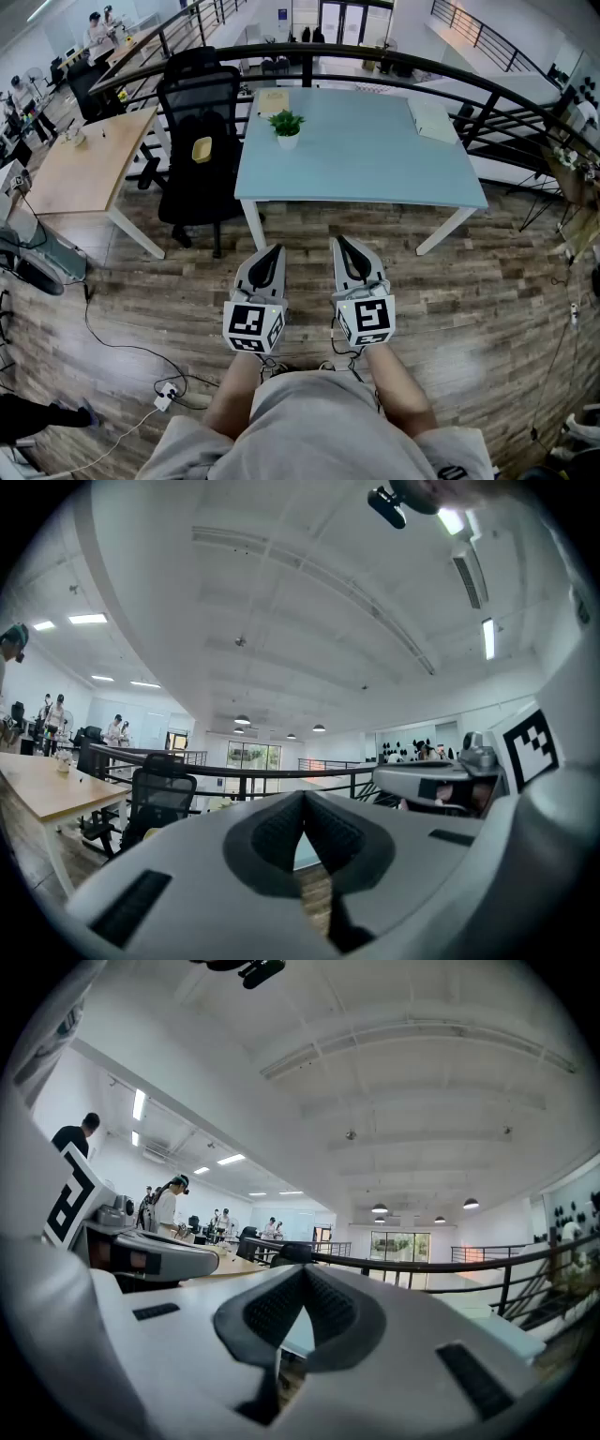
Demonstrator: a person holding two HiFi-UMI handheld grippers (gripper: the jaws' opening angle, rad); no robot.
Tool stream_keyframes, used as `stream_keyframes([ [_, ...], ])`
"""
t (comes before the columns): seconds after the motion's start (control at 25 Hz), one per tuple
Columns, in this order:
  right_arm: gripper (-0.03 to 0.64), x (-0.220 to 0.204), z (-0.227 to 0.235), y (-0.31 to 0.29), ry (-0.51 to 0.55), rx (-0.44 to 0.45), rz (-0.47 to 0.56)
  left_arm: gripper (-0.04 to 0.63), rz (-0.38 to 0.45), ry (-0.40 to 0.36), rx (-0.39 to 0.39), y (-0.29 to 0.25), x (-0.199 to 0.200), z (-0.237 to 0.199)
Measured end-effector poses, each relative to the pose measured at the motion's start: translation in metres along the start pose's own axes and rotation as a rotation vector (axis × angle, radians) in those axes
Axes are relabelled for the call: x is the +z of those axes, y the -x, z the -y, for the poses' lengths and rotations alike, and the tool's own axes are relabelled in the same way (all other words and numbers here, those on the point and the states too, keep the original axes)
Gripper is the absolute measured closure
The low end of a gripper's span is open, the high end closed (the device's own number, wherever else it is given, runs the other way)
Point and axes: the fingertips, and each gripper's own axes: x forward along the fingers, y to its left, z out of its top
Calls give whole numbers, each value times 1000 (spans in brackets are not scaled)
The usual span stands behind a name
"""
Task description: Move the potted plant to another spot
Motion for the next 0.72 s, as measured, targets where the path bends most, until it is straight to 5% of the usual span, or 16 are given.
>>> stream_keyframes([
  [0.72, 613, -38, -14, 28, -30, 38, -91, 584, -82, 50, -20, 22, -41, -4],
])
